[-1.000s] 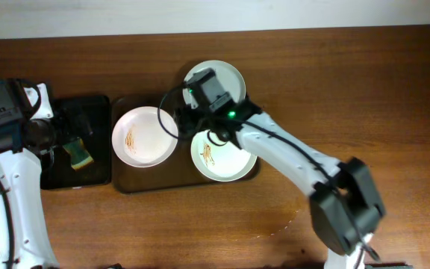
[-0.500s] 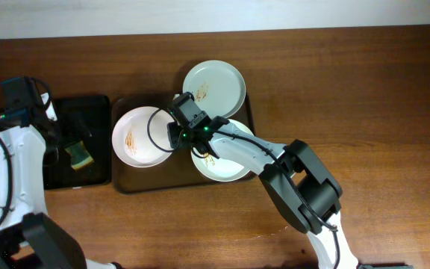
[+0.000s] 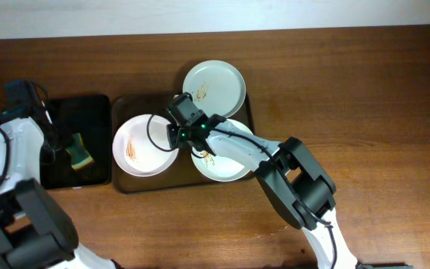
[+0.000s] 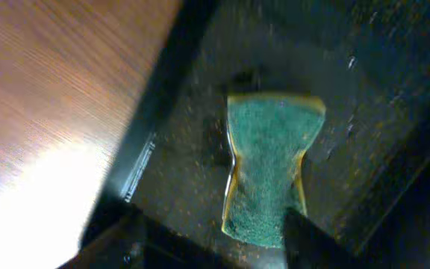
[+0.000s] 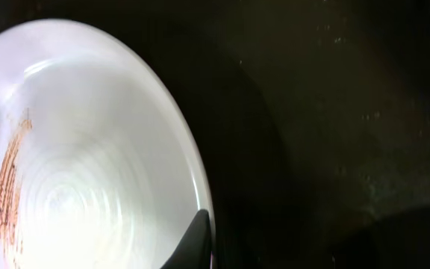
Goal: Clean dirty plates on tray and stack at the side
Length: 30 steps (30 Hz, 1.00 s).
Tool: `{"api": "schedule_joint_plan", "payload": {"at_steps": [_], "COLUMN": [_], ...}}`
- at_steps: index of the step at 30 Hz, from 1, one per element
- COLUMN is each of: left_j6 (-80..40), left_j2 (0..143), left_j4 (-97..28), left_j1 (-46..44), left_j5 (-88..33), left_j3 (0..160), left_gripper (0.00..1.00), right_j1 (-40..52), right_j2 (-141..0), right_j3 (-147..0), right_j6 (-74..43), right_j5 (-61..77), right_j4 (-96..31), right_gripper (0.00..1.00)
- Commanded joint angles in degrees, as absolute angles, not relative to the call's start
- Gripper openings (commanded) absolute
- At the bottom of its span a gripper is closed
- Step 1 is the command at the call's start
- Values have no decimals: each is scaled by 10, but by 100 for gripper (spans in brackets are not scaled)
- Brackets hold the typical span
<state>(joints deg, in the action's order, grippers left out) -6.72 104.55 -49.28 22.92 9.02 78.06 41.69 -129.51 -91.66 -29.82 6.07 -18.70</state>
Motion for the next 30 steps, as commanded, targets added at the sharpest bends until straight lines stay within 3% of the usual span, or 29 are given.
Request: {"api": "schedule_joint_plan", "payload": {"at_steps": [1, 4, 12, 13, 14, 20, 24, 30], "left_j6": [-69, -79, -81, -81, -81, -2, 82, 83], "left_j2": [1095, 1132, 1181, 1181, 1181, 1141, 1062, 1050], "left_j4": [-504, -504, -455, -445, -441, -482, -497, -489], "left_j1": [230, 230, 230, 230, 230, 217, 156, 49], "left_j5": [47, 20, -12, -4, -2, -79, -194, -193], "left_j3": [787, 787, 787, 787, 787, 797, 797, 792], "left_gripper": [49, 34, 34, 25, 1, 1, 1, 1], "right_j1": [419, 419, 404, 404, 404, 388, 351, 344], "right_j2": [-1309, -1309, -1309, -1309, -1309, -1309, -1309, -1309], "right_j3": [-940, -955, -959, -959, -959, -959, -959, -959], "right_j6": [-294, -287, -264, -263, -261, -253, -253, -253], "right_j5": [69, 69, 74, 76, 78, 129, 176, 178], "right_j4": [-230, -264, -277, -278, -279, -279, -279, -276], "right_gripper": [4, 4, 4, 4, 4, 4, 4, 4]}}
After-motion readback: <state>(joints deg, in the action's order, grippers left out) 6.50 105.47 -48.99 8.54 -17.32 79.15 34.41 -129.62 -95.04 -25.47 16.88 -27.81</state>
